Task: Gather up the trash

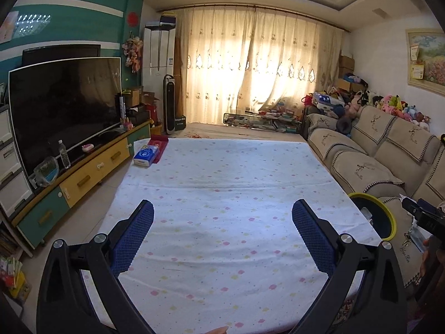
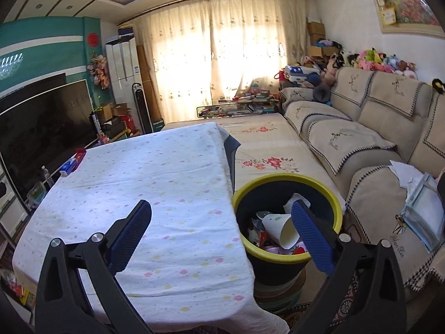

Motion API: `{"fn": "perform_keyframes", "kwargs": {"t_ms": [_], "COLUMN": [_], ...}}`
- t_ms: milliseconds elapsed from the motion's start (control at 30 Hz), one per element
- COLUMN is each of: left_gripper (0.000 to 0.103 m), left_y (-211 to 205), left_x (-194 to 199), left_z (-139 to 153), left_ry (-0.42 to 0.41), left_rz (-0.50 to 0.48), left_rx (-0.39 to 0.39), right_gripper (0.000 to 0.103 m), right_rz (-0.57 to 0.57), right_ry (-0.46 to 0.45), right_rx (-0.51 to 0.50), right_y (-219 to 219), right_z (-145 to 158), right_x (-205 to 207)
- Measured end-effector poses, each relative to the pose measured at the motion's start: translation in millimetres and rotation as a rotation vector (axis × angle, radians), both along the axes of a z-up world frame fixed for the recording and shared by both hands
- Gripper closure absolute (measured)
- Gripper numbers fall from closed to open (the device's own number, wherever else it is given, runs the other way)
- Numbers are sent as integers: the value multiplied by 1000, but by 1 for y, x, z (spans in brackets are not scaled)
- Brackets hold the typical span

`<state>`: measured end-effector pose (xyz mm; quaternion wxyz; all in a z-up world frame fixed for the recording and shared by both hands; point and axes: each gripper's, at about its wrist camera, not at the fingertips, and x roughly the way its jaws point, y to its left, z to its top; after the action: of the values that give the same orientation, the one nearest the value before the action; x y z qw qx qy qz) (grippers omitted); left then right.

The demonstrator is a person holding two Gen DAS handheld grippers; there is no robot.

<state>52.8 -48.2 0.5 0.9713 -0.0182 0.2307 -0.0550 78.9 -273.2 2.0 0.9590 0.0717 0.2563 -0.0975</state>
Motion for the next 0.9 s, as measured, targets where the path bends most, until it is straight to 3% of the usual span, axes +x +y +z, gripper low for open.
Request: {"fn": "perform_keyframes", "kwargs": {"t_ms": [167,467,900], "left_gripper": [5,5,5], "left_y": [14,9,-1], "left_x": [-25,-55,-49], "left_z": [5,14,14], "left_ry": [-18,-53,-42], "left_rz": [14,15,11], "left_rx": [-46,-47,-32], "right_gripper": [7,7,7], "right_rz": [26,54,65], "right_ry": [-4,-19,-2], "right_rx": [-48,-73,-58], "right_y": [16,32,33], "right_z": [11,20,14], "right_x": [-7,-22,-18]}}
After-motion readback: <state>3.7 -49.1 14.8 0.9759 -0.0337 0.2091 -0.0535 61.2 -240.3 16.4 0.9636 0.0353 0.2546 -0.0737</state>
